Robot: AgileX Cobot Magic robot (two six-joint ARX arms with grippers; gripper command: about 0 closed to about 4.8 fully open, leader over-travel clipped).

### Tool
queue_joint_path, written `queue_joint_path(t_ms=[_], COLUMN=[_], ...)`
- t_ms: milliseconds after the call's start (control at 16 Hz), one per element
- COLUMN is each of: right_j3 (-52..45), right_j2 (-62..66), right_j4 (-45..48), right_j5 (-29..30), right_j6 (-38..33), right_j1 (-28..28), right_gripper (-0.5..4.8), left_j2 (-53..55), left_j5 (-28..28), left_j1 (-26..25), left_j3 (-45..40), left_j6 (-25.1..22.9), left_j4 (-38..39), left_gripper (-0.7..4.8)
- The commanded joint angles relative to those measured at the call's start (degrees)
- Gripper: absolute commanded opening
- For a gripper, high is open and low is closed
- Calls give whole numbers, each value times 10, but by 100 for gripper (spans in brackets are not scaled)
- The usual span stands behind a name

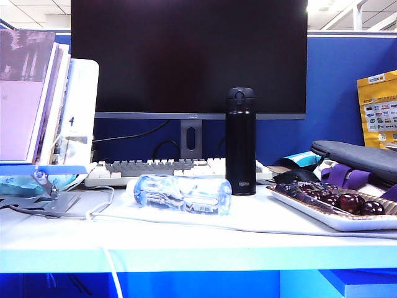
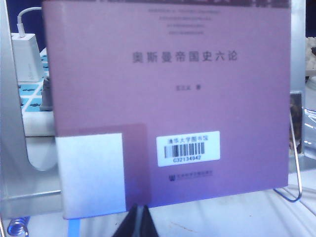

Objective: Pick up the mineral water bottle and place it vertically to the right of the black thermos cup.

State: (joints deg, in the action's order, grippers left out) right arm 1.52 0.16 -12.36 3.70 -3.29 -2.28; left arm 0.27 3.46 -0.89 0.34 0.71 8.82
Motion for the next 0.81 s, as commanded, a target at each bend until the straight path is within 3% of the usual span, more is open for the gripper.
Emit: queue_joint_path(t_ms=[62, 624, 812], right_j3=[0, 0, 40], right_j2=[0, 0, 0], right_j4=[-3, 32, 131], right_j5=[1, -10, 12], right_j6=[-1, -1, -191], right_j1=[0, 0, 0], right_gripper=[44, 44, 44], left_j2=[-2, -2, -2], left_j5=[3, 3, 3], left_j1=[0, 0, 0], left_j3=[0, 0, 0], left_j6=[-2, -2, -2], left_j4=[5, 5, 5], left_gripper=[-4, -4, -4])
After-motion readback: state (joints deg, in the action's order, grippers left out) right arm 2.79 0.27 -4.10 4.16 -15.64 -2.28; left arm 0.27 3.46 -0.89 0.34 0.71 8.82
